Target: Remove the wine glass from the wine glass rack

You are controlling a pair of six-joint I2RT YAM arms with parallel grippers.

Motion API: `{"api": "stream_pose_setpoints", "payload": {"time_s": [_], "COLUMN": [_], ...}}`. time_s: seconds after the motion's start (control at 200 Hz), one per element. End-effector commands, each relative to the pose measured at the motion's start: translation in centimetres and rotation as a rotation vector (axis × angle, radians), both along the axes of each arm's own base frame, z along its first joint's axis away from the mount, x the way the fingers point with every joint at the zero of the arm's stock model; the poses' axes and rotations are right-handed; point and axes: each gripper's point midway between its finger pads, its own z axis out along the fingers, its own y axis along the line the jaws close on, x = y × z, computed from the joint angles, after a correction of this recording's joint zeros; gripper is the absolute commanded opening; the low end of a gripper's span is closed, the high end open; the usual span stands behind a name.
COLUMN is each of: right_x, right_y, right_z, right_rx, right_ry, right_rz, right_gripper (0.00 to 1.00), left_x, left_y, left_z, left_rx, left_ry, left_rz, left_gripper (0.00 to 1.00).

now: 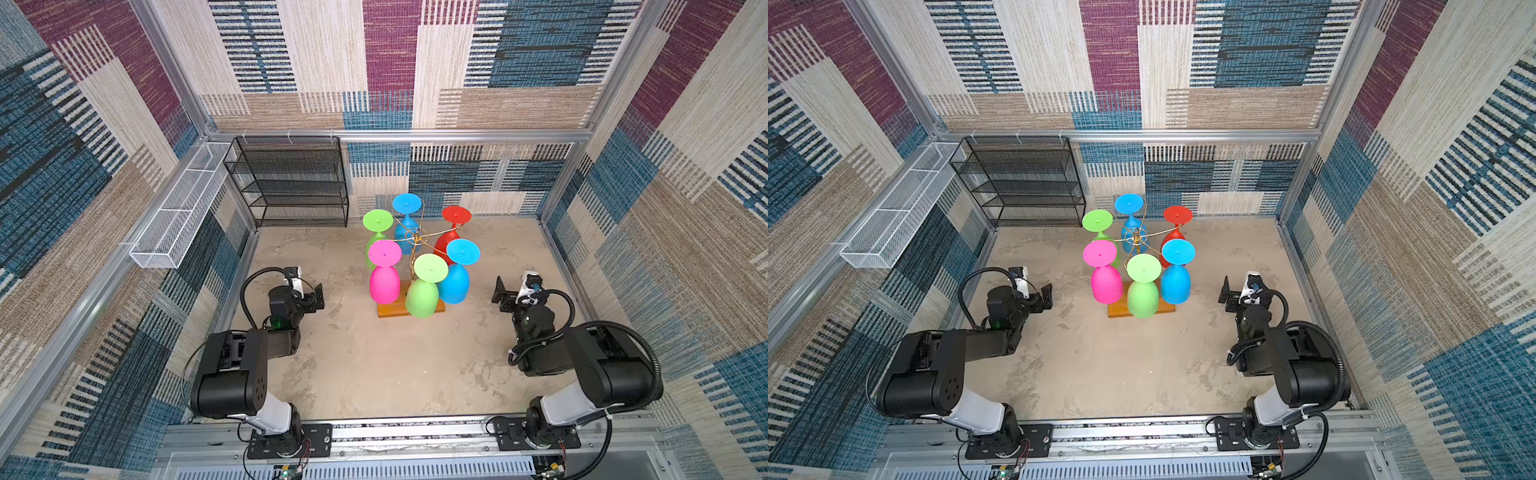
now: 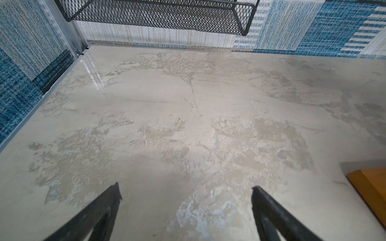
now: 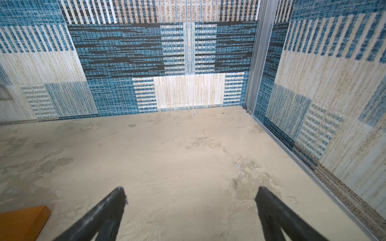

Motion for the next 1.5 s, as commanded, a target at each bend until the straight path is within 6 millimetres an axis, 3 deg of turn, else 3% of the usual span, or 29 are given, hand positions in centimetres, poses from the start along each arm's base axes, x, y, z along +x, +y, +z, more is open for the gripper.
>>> {"api": "stream_pose_setpoints", "payload": {"time_s": [0.0,0.992,1.092,1.222,1.317,1.332,1.392,1.497], "right_x": [0.1,0.1,0.2,0.6,1.6,1.9,3.1,4.1], "right_y": [0.0,0.0,0.0,0.2,-0.4,-0.7,-2.0,1.0], "right_z": [0.5,0.5,0.8,1.1,2.2,1.7,3.2,6.4], "right_rx": [0.005,0.006,0.003,-0.002,0.026,0.050,0.202,0.390], "right_ry": [-0.019,-0.020,-0.023,-0.007,0.037,0.090,0.148,0.163], "right_rz": [-0.001,0.000,-0.001,0.013,-0.032,-0.053,-0.154,0.003], "right_gripper": [0.99,0.99,0.99,0.99,0.99,0.99,0.99,0.99], "left_x": [0.0,0.0,-0.5,-1.8,-2.9,-3.0,-3.4,-3.5], "left_y": [-0.2,-0.5,-1.4,2.3,1.7,1.6,1.2,0.5], "left_z": [0.2,0.4,2.8,6.9,9.6,9.8,11.4,14.7], "left_rx": [0.019,0.018,0.019,-0.032,-0.081,-0.089,-0.151,-0.234], "left_ry": [-0.009,-0.016,-0.030,0.083,0.091,0.088,0.043,-0.086], "left_rz": [-0.017,-0.036,-0.089,0.168,0.157,0.154,0.154,0.129], "left_gripper": [1.00,1.00,0.99,1.00,1.00,1.00,1.00,1.00]}}
